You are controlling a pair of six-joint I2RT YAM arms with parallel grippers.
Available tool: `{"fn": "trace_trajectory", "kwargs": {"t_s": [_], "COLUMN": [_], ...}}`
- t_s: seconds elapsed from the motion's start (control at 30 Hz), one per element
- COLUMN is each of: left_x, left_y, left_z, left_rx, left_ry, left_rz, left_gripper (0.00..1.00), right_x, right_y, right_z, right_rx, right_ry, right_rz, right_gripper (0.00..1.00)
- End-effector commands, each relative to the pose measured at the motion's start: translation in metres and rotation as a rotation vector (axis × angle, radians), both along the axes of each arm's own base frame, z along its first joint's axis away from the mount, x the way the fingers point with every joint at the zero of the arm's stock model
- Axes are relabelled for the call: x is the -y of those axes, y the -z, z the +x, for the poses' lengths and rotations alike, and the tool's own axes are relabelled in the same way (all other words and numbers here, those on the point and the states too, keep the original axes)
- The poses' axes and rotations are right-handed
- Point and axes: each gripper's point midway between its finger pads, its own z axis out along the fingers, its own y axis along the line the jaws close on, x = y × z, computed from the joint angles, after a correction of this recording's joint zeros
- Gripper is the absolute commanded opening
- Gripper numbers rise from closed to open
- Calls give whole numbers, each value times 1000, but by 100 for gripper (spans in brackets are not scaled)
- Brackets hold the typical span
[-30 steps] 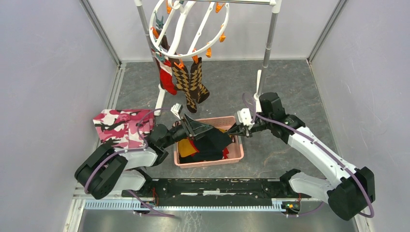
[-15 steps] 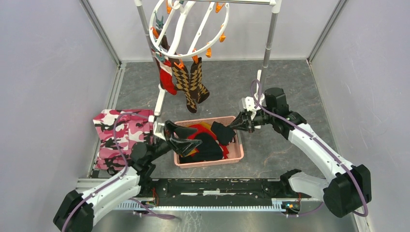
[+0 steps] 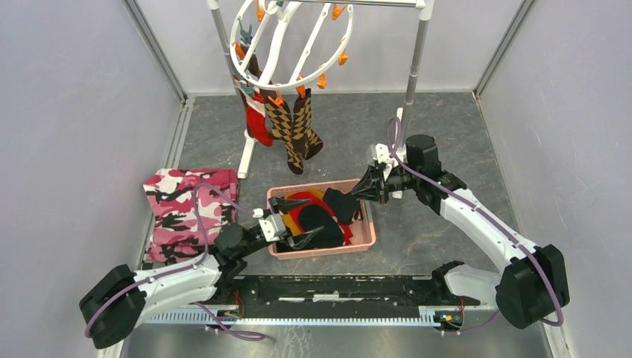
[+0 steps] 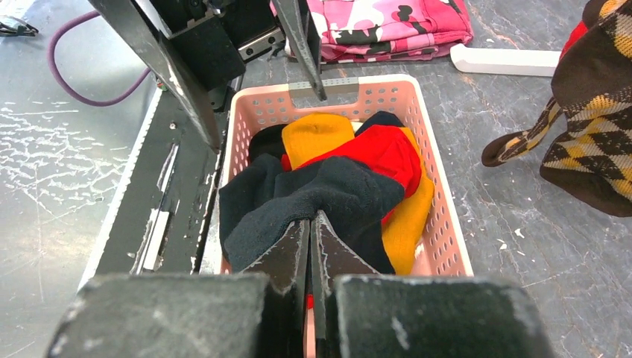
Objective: Clip the socks to the hanger
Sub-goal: Pick up the sock from the bin.
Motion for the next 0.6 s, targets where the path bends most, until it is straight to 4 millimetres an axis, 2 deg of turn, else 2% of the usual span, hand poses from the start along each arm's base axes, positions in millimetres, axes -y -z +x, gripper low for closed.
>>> {"fn": "trace_trajectory", "kwargs": {"t_s": [0.0, 0.07, 0.13, 0.43, 0.57], "left_x": [-3, 2, 9, 29, 37], "left_y": [-24, -22, -16, -18, -11], "left_z": [19, 21, 24, 38, 44], "left_rx": [207, 216, 218, 310, 331], "left_ry": [-127, -132, -138, -234, -260], "left_rz": [18, 31, 53, 105, 143], "left_gripper": [83, 84, 90, 92, 92], "right_x": [-2, -3, -3, -4, -4], "right_y": [-3, -2, -2, 1, 2], "right_z": [0, 0, -1, 0, -1], "right_rx": [-20, -28, -34, -51, -53], "right_ry": [-19, -28, -33, -37, -41], "right_rz": [23, 24, 25, 22, 22], "right_gripper": [0, 0, 0, 0, 0]}}
